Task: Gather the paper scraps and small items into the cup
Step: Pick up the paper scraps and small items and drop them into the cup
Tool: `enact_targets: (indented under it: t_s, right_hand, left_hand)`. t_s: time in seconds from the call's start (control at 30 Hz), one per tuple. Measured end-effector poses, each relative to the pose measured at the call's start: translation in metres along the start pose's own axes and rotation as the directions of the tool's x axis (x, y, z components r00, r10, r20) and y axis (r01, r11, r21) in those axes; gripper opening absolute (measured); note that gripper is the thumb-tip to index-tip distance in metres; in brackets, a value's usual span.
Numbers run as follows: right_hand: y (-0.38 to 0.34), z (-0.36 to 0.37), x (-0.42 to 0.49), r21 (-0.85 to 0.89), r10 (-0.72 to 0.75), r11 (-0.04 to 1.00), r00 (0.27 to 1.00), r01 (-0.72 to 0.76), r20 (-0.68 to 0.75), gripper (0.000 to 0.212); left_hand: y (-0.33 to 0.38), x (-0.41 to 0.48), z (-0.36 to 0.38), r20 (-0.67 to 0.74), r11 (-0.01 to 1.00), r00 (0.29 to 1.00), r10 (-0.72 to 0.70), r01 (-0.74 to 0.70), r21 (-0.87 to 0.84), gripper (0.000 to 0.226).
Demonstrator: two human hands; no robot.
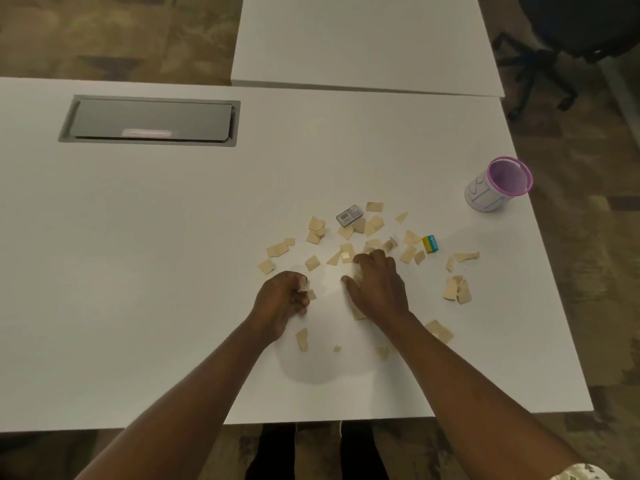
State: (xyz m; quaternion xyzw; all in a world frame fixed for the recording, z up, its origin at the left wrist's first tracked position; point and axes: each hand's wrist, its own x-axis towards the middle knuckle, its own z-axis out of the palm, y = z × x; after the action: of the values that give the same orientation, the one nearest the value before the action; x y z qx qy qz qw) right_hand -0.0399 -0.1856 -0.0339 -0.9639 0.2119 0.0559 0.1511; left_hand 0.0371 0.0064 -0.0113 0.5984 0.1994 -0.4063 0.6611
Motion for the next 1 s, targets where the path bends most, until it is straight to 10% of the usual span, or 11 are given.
enact_targets:
  t_s: [0.3,0.47,0.6,0.73,1.0]
  right_hand:
    - [0.016,0.029,-0.043,-0.268,-0.219,0.943,0.975,0.199,-0.045,0.067]
    - [0.018,0.038,-0.036,-0.258,-0.286,0.932,0.954,0.255,-0.092,0.039]
    - [0.019,0.039,-0.027,-0.240,-0.305,0.931,0.948,0.276,-0.093,0.032]
    - [0.016,0.034,-0.021,-0.234,-0.328,0.927,0.937,0.295,-0.118,0.027]
    - [0.008,0.028,-0.017,-0.129,-0.308,0.946,0.948,0.296,-0.082,0.027]
  left_hand:
    - [0.004,-0.001,-0.007,0.007,0.986,0.996,-0.084,0.084,-0.145,0.032]
    - [0.002,0.004,0.003,-0.133,0.957,0.987,0.094,-0.053,0.284,0.050]
    - [-0.009,0.007,0.000,0.039,0.472,0.901,0.433,-0.264,0.841,0.042]
    - [-0.018,0.009,-0.003,0.267,0.074,0.834,0.482,-0.342,0.937,0.030]
    - [-0.035,0.019,-0.010,0.499,-0.239,0.701,0.509,-0.441,0.865,0.016]
